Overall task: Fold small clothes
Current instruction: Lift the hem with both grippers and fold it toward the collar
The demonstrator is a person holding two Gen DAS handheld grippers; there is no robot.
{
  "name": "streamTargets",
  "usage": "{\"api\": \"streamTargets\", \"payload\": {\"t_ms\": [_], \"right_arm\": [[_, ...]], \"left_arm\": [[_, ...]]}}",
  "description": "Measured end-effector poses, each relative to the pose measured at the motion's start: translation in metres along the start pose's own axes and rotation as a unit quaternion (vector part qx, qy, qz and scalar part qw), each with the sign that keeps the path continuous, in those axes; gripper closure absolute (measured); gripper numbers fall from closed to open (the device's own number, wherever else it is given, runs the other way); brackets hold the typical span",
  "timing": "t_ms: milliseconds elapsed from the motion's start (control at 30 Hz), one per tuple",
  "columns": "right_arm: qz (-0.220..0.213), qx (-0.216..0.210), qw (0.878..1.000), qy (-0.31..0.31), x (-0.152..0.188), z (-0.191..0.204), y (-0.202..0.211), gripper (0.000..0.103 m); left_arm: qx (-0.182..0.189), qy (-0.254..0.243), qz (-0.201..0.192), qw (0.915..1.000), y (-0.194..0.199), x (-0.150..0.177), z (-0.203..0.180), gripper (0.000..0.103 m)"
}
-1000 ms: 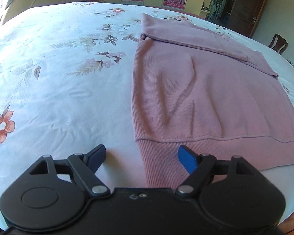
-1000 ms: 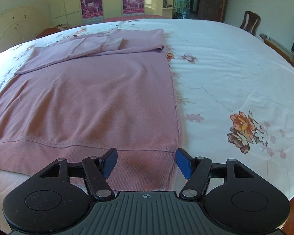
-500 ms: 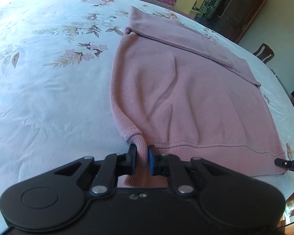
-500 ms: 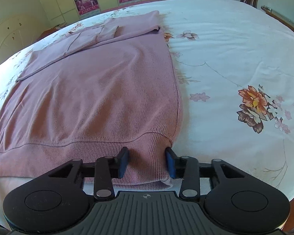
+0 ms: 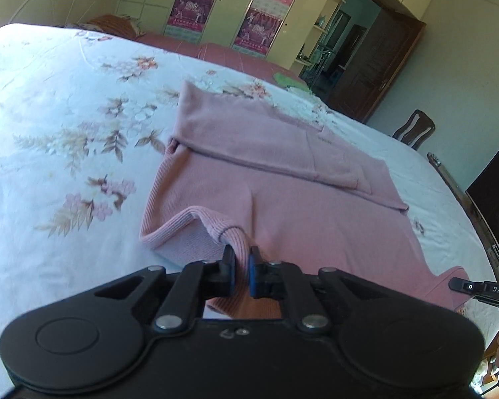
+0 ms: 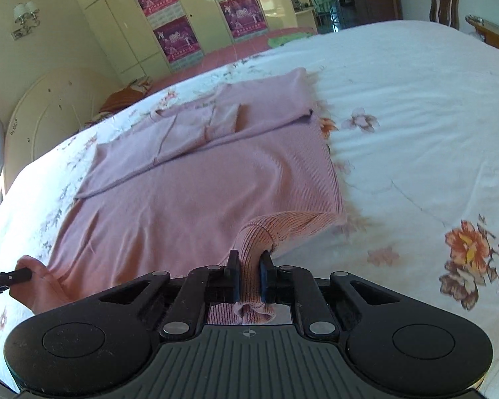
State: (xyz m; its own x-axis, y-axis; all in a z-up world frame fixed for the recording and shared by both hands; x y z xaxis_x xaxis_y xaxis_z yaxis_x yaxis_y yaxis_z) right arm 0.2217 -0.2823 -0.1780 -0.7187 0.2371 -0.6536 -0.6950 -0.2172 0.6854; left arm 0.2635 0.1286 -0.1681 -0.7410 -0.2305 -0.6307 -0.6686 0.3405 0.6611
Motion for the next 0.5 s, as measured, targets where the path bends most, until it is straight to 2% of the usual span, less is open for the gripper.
{"api": "streamTargets", "payload": {"t_ms": [167, 500], "right_arm": [[-0.034, -0.013, 0.999, -0.001, -0.045, 0.002, -0.016, 0.093], [-0.077, -0.033, 0.996, -0.038, -0.138, -0.019, -0.074, 0.093]], "left_arm": [[0.010, -0.005, -0.035, 0.9993, -0.023, -0.041, -0.015, 0.096], [0.014, 0.005, -0.095, 0.9954, -0.078, -0.123, -0.032, 0.096]]}}
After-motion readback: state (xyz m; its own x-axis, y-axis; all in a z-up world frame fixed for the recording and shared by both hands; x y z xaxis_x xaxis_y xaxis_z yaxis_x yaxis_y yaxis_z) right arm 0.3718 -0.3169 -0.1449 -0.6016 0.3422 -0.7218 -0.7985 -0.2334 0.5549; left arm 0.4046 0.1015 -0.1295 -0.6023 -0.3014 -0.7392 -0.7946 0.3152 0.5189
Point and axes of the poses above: each gripper's, at about its wrist camera, not at the fingertips, and y roughly against the way its jaws point, z to its left, x to its underside, the point moved 5 cm from there along -y, roughly the way its jaws point, and after that the axes turned 5 degrees about y, right-handed, at the moved point
